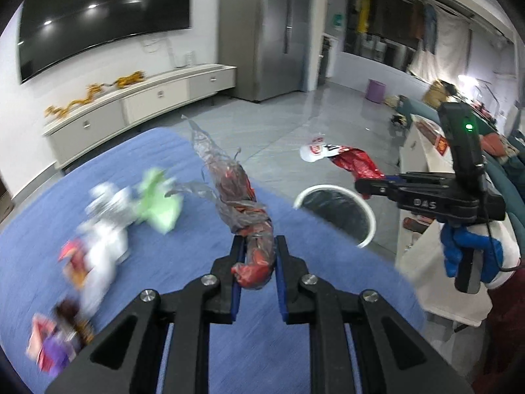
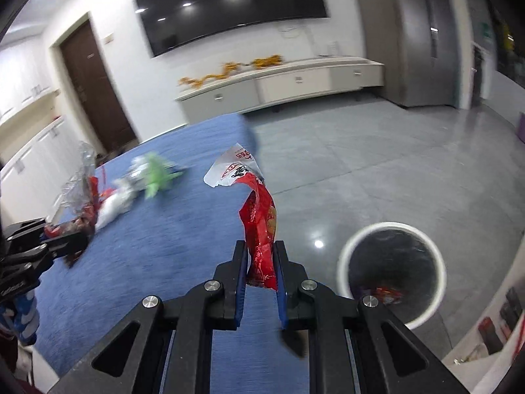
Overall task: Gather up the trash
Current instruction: 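Carry both wrappers over the trash bin and open both grippers to drop them, then move both open grippers back over the remaining wrappers on the rug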
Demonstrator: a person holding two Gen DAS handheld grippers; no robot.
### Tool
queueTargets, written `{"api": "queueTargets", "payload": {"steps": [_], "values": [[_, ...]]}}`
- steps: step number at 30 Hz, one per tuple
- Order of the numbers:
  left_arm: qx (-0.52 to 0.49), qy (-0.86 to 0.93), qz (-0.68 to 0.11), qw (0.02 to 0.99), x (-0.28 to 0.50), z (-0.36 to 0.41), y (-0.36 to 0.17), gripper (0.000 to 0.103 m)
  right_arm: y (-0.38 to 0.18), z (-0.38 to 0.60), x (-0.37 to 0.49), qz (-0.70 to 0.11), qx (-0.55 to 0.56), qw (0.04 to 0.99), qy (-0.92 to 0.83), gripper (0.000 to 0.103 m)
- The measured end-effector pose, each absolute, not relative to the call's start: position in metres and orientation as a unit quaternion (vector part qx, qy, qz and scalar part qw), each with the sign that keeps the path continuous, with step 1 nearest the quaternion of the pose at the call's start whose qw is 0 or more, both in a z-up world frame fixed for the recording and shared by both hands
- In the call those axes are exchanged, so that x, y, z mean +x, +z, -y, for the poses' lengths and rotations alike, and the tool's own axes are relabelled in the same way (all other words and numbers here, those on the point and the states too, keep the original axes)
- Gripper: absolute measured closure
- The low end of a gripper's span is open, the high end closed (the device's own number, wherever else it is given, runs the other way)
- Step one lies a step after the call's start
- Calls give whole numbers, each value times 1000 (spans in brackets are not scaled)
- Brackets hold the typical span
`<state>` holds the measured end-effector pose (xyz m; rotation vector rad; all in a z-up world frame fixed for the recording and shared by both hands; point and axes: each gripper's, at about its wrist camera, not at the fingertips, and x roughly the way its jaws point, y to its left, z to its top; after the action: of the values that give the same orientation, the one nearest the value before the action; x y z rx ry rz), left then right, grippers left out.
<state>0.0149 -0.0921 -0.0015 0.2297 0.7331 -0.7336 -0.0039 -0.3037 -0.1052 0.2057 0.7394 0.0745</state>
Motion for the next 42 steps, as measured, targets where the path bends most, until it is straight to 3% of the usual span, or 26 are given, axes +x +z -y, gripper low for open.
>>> {"api": "queueTargets", "payload": {"steps": [11,21,24,26,28,30,42], "values": [[121,-444,-384,800,67,276,-14,87,-150,433,21,-394,189,894,-97,88],[101,-465,-459,751,110,374,-64,85,-203,482,38,-434,239,855,-152,86],[90,-463,-479,741,119,386,-77,85,-216,490,40,-444,245,846,-165,76],[84,-458,-489,737,127,393,-84,81,-221,492,39,-447,249,842,-174,68],[79,-455,-493,738,129,392,-88,56,-224,494,35,-448,251,838,-181,65],[68,-452,-490,743,130,390,-90,48,-223,494,31,-449,249,837,-188,64],[40,-450,-465,761,116,371,-62,48,-184,483,11,-414,234,851,-224,59]]}}
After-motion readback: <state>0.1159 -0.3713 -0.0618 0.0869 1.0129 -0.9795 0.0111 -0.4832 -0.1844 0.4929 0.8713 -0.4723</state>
